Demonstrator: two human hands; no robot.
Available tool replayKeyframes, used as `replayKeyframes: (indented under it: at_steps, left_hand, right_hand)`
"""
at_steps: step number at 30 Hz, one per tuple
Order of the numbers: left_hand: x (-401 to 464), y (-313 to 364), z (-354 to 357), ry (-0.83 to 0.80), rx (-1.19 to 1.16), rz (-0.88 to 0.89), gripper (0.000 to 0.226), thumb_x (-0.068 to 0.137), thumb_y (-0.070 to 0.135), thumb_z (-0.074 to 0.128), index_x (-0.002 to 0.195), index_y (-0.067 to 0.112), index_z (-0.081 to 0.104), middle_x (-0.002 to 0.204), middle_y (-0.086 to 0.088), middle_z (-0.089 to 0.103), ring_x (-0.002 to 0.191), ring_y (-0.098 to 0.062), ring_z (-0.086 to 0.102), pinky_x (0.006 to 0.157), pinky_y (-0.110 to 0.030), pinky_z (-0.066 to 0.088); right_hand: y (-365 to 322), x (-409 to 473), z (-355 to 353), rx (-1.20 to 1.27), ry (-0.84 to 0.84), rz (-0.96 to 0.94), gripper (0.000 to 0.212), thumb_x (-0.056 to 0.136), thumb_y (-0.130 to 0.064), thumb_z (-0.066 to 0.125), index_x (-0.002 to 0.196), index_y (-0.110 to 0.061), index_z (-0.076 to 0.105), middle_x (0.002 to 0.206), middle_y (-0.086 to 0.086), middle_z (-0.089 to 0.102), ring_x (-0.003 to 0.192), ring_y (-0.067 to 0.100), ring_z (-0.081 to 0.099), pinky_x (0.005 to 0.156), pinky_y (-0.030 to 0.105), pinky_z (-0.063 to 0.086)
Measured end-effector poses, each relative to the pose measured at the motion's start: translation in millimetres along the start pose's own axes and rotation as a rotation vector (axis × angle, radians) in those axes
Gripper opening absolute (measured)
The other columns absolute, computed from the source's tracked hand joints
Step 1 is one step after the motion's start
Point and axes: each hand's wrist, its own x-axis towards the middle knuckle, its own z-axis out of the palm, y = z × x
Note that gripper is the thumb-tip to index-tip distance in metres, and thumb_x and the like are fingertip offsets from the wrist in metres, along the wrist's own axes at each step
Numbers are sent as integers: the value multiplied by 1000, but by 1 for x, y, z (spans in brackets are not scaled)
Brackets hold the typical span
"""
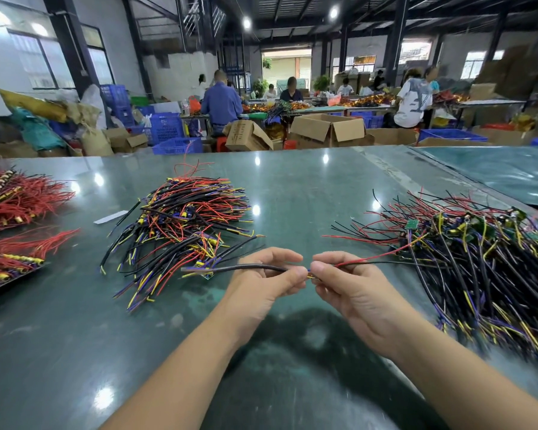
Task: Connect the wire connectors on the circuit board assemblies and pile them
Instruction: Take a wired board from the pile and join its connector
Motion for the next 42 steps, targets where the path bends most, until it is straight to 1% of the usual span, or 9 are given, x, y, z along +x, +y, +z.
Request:
replayKeyframes:
  at_steps: [2, 5, 8, 12, 19, 27, 34, 38, 42]
  left_hand:
    - [0, 1, 0, -3, -27, -8, 9, 78, 13, 72, 86, 15, 68, 76, -1, 72, 69, -13, 68, 69, -23, 56]
    - [2, 5, 0, 31, -116, -34, 29, 68, 37, 69, 87, 15, 67, 85, -6, 74, 70, -13, 69, 66, -21, 54]
    - [4, 8, 0, 79, -174, -59, 27, 80, 36, 59, 83, 11, 68, 84, -11, 74, 67, -15, 69, 64, -22, 55]
    - [3, 8, 3, 61, -209, -96, 37, 89, 35, 49, 79, 7, 70, 82, -18, 73, 69, -21, 71, 63, -25, 56]
    - [5, 14, -4, 27, -219, -189, 68, 82, 62, 34, 72, 8, 74, 77, -20, 72, 62, -23, 69, 55, -25, 54]
    - [5, 10, -5, 32, -133, -180, 79, 93, 56, 24, 47, 9, 69, 47, -11, 60, 40, -16, 56, 41, -20, 44]
    - [9, 7, -10, 137, -137, -149, 81, 97, 55, 23, 51, 9, 71, 47, -11, 61, 41, -15, 56, 42, -19, 45]
    - [10, 5, -9, 163, -151, -171, 80, 98, 53, 24, 50, 8, 70, 47, -10, 61, 40, -14, 55, 41, -18, 44]
    - [12, 2, -8, 220, -145, -163, 71, 100, 47, 27, 55, 6, 63, 44, -6, 57, 36, -10, 51, 38, -16, 43]
  right_hand:
    - [0, 1, 0, 8, 36, -32, 17, 59, -11, 73, 75, -13, 67, 65, 0, 64, 60, 6, 61, 59, 16, 52]
    - [-3, 5, -1, 62, 137, -43, 13, 70, 0, 69, 73, -11, 64, 62, 0, 63, 54, 6, 59, 55, 16, 51]
    - [-6, 7, -7, 40, 225, -6, 19, 81, 0, 65, 73, -17, 60, 60, -5, 61, 52, 5, 56, 52, 19, 49]
    - [-4, 5, -7, -20, 135, 41, 14, 71, -6, 72, 69, -17, 64, 61, -1, 63, 56, 10, 61, 55, 22, 52]
    - [-13, 6, -10, 116, 78, 67, 18, 59, -1, 71, 75, -4, 64, 63, 7, 66, 58, 12, 67, 58, 18, 55]
    - [-30, -1, -14, 341, 21, 148, 9, 64, -6, 66, 61, -9, 73, 66, 5, 68, 58, 10, 67, 54, 17, 54]
    - [-29, 4, -15, 364, 65, 113, 22, 68, 1, 64, 89, 3, 68, 81, 11, 72, 73, 15, 71, 67, 21, 58]
    - [-29, 5, -14, 307, 79, 96, 11, 65, 0, 65, 70, -3, 75, 75, 8, 72, 70, 14, 71, 59, 17, 56]
    - [-26, 6, -10, 339, 100, 117, 12, 63, -1, 66, 72, -3, 74, 73, 8, 71, 67, 13, 70, 57, 16, 56]
